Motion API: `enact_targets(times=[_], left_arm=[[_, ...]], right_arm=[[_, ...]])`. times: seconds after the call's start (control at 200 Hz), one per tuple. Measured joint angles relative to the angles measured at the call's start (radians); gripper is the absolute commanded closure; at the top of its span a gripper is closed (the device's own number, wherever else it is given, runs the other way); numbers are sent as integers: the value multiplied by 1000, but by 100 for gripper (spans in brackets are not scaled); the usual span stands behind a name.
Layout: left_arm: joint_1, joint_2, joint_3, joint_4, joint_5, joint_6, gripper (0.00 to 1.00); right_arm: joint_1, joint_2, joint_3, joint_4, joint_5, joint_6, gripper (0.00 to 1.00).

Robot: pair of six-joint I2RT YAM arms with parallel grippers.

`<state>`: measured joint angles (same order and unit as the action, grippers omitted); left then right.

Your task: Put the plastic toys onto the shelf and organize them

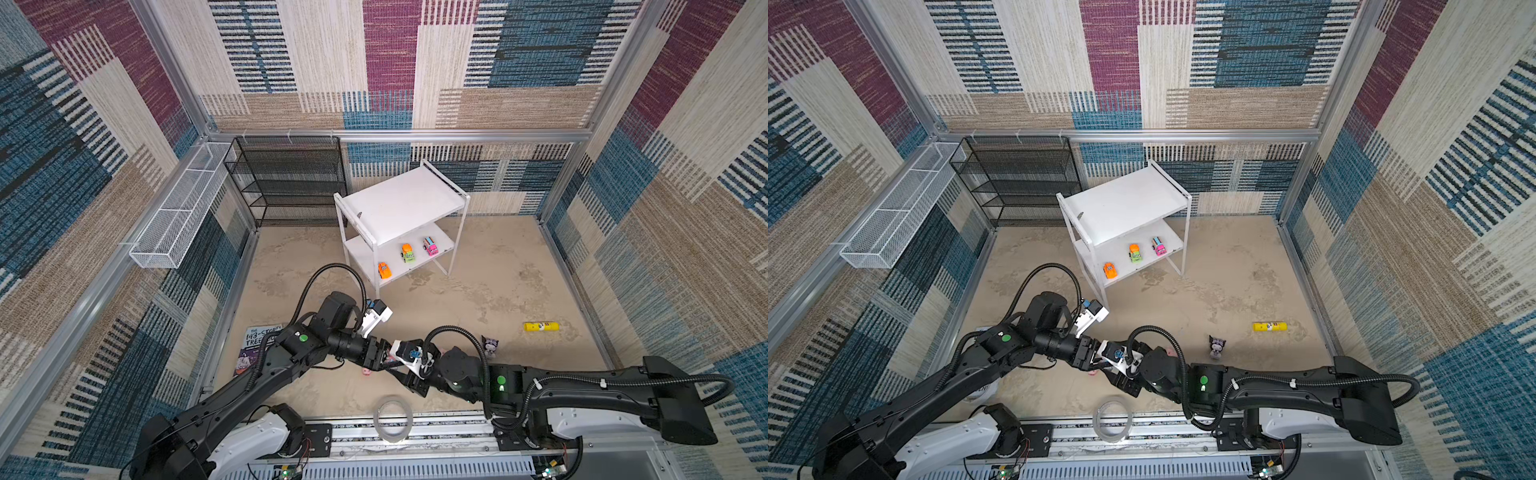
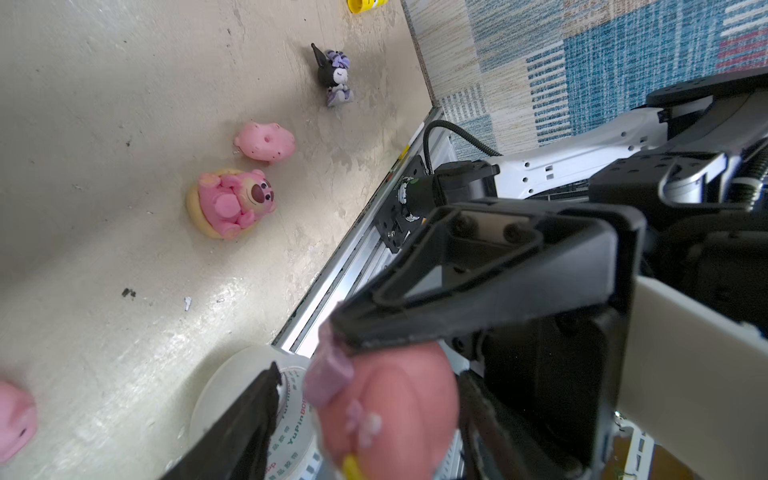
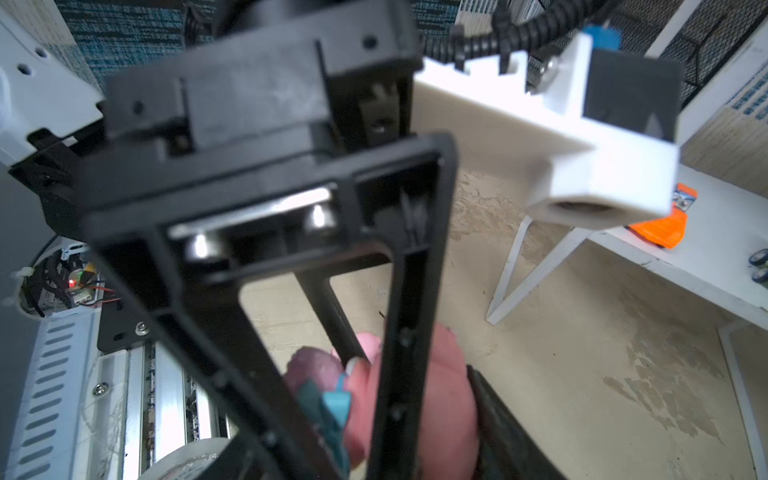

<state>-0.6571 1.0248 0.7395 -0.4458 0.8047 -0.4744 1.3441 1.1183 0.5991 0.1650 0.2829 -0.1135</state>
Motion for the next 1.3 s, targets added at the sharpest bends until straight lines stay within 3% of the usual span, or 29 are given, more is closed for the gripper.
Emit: enact_targets(times=[0.155, 0.265, 0.361, 0.451, 0.521, 0.741, 0.992, 1.132, 1.302], left_arm=[[-1, 1, -5, 41, 21, -1, 50], [-2, 2, -5, 59, 39, -2, 68], [-2, -1, -5, 68, 39, -14, 82], [2, -2, -6, 68, 48, -17, 89], [2, 0, -6, 72, 53, -13, 90], [1, 13, 27, 80, 109, 7, 91], [-7, 51, 10, 282, 390, -41, 89], [-26, 41, 29, 347, 524, -56, 90], [-92, 40, 37, 412, 619, -101, 89]], right_arm=[[6, -20, 0, -8, 14, 0, 54], [9, -20, 1, -14, 35, -2, 52], [10, -15, 11, -32, 64, -17, 43], [7, -16, 18, -58, 76, -12, 26], [-7, -48, 18, -60, 41, 21, 16], [-111, -314, -48, -82, -154, 150, 6], [-180, -592, -128, -104, -410, 175, 4], [-185, -627, -108, -101, -521, 143, 4], [-186, -536, -60, -121, -612, 89, 5]])
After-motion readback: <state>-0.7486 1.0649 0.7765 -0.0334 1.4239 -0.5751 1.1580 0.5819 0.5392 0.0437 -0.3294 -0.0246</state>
